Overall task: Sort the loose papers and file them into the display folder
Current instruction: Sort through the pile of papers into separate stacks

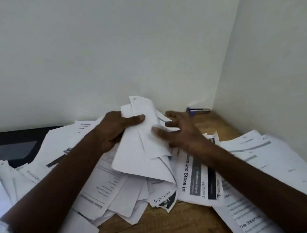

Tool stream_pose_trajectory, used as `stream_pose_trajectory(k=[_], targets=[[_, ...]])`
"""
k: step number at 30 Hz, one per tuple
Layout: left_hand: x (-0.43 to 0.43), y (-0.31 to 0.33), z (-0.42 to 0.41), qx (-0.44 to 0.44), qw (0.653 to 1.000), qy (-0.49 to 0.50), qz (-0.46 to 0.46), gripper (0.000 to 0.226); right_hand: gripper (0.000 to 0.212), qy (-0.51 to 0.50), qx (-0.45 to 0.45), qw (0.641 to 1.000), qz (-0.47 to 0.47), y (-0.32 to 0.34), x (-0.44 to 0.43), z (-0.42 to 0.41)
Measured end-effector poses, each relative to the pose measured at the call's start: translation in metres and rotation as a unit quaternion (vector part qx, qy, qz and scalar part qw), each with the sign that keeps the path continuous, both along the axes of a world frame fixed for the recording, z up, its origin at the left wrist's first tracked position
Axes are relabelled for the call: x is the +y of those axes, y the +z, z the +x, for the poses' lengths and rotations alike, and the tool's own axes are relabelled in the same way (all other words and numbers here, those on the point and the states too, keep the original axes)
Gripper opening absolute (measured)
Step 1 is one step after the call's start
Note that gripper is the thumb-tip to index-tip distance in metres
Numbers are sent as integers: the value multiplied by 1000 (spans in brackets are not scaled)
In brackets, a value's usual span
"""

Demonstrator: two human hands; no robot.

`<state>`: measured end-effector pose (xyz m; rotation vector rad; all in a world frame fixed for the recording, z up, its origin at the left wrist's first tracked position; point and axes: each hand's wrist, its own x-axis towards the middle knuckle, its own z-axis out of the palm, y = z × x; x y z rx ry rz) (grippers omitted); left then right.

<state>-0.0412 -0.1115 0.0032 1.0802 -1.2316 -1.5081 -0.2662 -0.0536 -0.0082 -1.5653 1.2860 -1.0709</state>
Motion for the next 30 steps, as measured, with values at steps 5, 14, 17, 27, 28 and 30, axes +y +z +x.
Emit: stream_pose_trajectory(k=[5,14,17,27,28,30], targets=[[4,-10,-16,-3,1000,-15,13,51,81,2,-50,999,-19,-27,-1,12],[11,-6,-25,48,997,50,-17,59,59,-32,-143,987,60,-3,-2,2],[13,-6,-30,44,995,87,-37,53,96,25,-46,998,28,4,6,-1],[3,6,-8,24,992,122,-35,15,18,-161,-190,966,66,-7,-14,-22],[1,9,-3,20,990,132,-40,11,15,-173,-205,961,75,-7,-17,-26],[-3,13,8,11,989,141,-43,9,13,-179,-230,952,94,-10,-24,-34]])
